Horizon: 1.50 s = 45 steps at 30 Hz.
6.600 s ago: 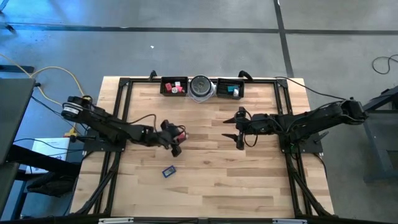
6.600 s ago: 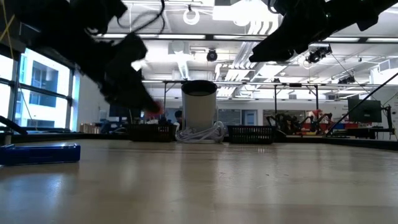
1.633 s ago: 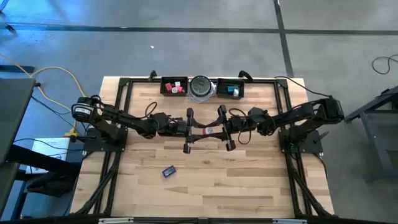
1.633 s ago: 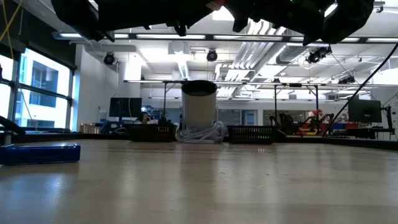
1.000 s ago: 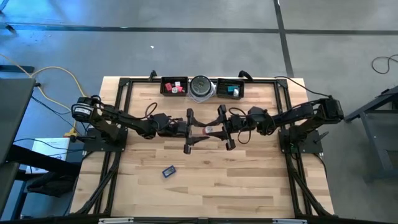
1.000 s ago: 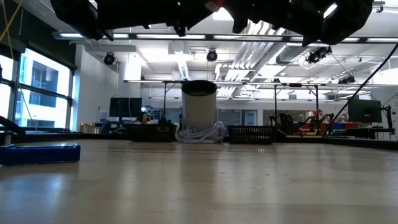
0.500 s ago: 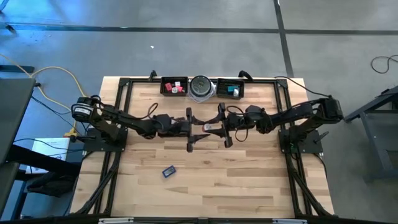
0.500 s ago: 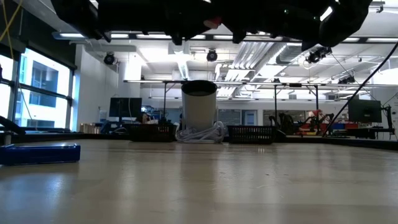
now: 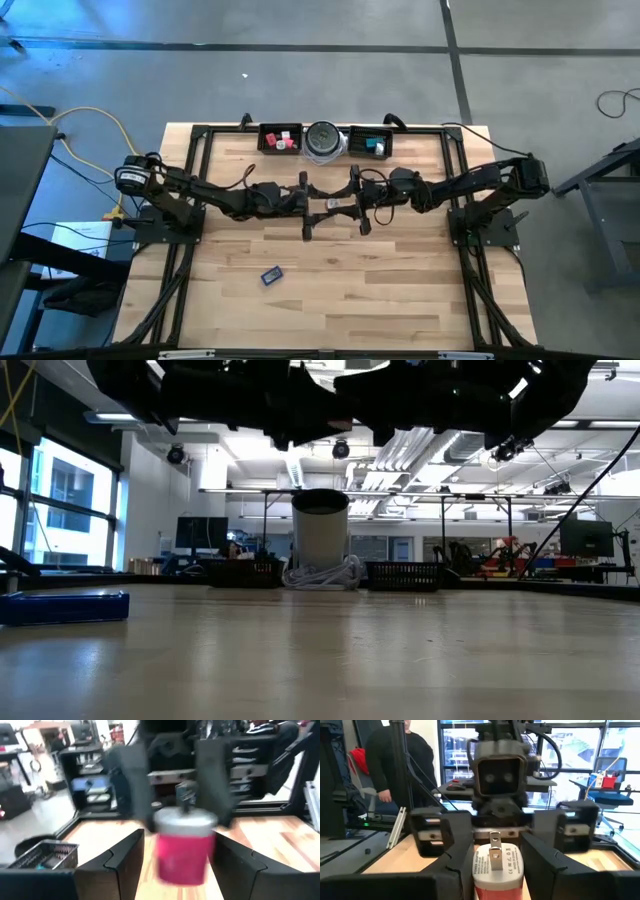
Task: Pick & Place Office items
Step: Put the pink charger adapter into the left black basket
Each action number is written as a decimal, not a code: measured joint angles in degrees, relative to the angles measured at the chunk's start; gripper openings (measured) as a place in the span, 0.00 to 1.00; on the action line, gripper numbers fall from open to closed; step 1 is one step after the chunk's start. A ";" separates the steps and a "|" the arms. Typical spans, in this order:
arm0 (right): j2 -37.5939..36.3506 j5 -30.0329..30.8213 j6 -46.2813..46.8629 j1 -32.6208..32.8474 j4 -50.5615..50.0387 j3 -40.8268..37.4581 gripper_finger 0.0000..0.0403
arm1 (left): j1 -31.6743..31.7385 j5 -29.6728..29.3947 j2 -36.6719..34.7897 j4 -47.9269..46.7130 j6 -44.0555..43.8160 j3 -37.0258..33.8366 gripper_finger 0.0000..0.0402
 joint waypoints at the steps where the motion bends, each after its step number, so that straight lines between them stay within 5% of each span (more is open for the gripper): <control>1: 0.00 -0.01 -0.03 0.00 0.00 0.00 0.30 | 0.27 0.01 0.00 -0.50 -0.54 0.00 0.51; 45: -0.22 -1.02 -0.19 0.00 -3.95 0.11 0.30 | 0.42 1.35 0.07 -6.37 -1.06 2.51 0.45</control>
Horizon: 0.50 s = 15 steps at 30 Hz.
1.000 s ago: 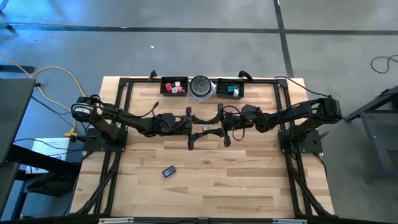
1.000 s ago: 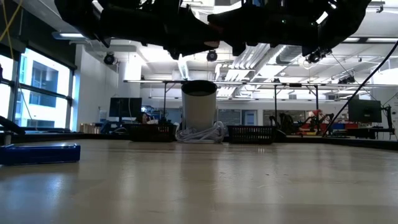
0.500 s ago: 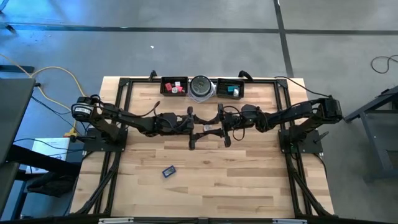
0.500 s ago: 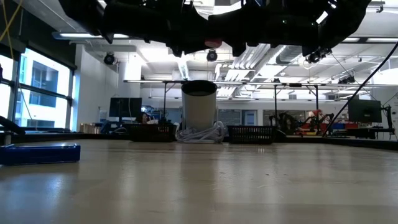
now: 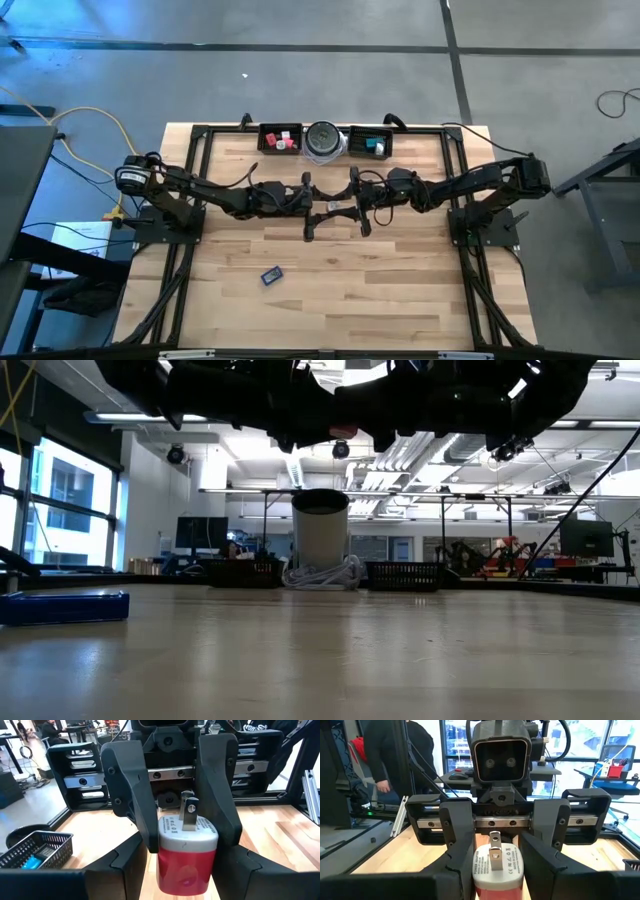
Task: Pick & Place Office items
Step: Put the pink charger adapter into the left black basket
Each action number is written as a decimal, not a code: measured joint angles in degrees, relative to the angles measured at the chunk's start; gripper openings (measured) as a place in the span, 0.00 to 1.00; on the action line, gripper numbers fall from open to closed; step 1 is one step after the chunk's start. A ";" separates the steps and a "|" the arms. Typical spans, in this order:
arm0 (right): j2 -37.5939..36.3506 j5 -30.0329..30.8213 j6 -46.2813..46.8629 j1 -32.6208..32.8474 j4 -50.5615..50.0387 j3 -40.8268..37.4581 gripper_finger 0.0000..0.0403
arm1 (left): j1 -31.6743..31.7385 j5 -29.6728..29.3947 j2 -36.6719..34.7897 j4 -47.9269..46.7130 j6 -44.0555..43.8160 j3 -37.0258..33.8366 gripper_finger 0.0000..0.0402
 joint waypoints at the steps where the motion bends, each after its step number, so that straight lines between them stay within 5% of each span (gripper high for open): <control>1: 0.00 -0.01 -0.06 0.00 -0.03 0.00 0.30 | -0.01 -0.01 0.00 -0.13 0.00 0.02 0.45; 10: -0.09 -0.03 -0.22 0.00 -0.10 0.00 0.30 | -0.02 -0.02 0.00 -0.53 0.26 0.05 0.43; 15: -0.13 0.01 -0.22 0.00 -0.03 0.00 0.30 | -0.04 0.04 0.00 -0.56 0.71 0.05 0.32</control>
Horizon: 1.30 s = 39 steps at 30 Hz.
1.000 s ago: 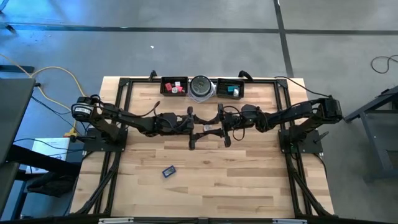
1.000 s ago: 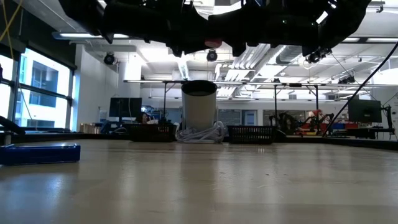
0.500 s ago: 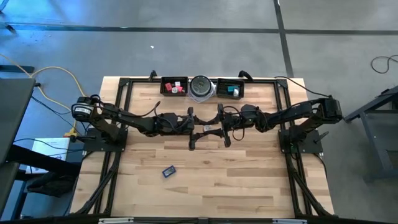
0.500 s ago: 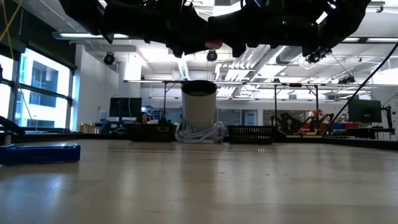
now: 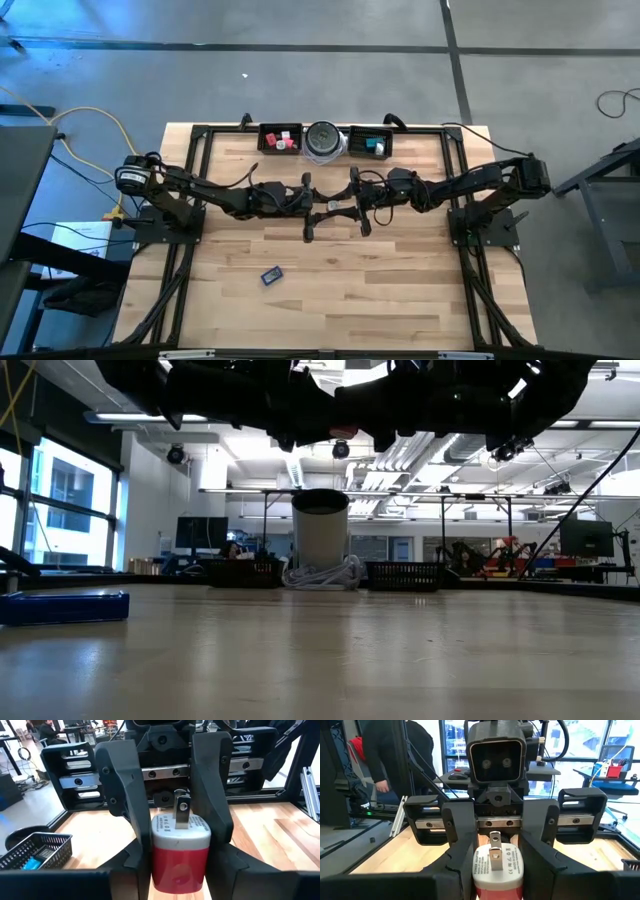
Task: Pick & Place Office items
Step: Put the pink charger adapter into the left black basket
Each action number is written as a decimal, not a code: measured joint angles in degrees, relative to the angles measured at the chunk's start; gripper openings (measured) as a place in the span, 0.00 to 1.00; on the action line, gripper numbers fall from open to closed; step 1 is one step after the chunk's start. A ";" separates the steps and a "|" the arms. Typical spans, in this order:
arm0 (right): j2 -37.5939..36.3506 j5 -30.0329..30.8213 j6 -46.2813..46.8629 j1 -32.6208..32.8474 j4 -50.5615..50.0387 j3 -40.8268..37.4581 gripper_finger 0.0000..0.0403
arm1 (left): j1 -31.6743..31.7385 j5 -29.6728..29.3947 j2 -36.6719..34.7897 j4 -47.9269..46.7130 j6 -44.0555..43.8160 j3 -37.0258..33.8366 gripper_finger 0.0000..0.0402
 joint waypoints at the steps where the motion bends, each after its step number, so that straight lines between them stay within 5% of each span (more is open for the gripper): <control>1: 0.00 -0.02 -0.03 0.00 0.00 0.00 0.30 | 0.00 -0.01 0.00 0.00 0.35 0.00 0.32; 15: -0.02 0.00 -0.48 0.00 0.88 -0.07 0.30 | 0.00 -0.23 -0.04 0.15 1.97 0.00 0.32; 26: -0.04 1.61 -1.47 -0.38 1.94 -0.09 0.65 | -0.14 -0.86 -0.02 -0.20 3.88 -0.02 0.32; 39: -6.14 8.36 -6.69 -1.81 0.47 -0.02 0.71 | -2.12 -7.80 -2.56 -2.97 6.98 -0.15 0.32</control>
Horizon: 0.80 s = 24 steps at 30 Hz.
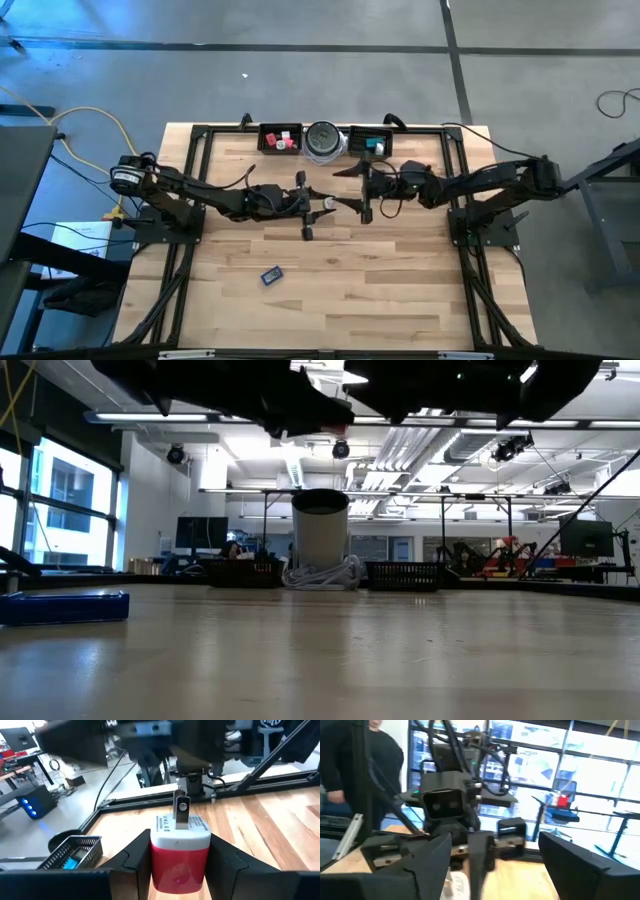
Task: Pick & Place Office items
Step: Put the pink charger adapter into the left black basket
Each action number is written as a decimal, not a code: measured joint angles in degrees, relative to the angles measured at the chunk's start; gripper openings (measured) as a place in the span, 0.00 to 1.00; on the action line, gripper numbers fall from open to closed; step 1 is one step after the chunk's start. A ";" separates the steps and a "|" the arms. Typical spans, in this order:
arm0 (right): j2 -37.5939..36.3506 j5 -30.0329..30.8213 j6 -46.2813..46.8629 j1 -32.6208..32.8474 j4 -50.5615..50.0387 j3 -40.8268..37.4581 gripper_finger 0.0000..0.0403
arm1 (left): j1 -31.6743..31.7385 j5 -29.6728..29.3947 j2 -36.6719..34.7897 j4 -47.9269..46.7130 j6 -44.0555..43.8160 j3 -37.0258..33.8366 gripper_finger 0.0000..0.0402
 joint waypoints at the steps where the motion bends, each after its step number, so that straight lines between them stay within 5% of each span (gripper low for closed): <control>1: -1.26 0.52 -0.21 0.00 -1.27 0.00 0.71 | 0.00 0.00 -0.49 -0.66 0.03 0.00 0.32; 14: -12.47 3.89 -0.17 0.44 -19.81 0.02 0.71 | 2.02 -4.50 -13.57 -13.26 0.11 -1.49 0.32; 24: -19.84 6.25 -1.07 0.48 -30.33 -0.02 0.68 | 3.23 -6.23 -35.48 -14.15 -2.77 -14.75 0.32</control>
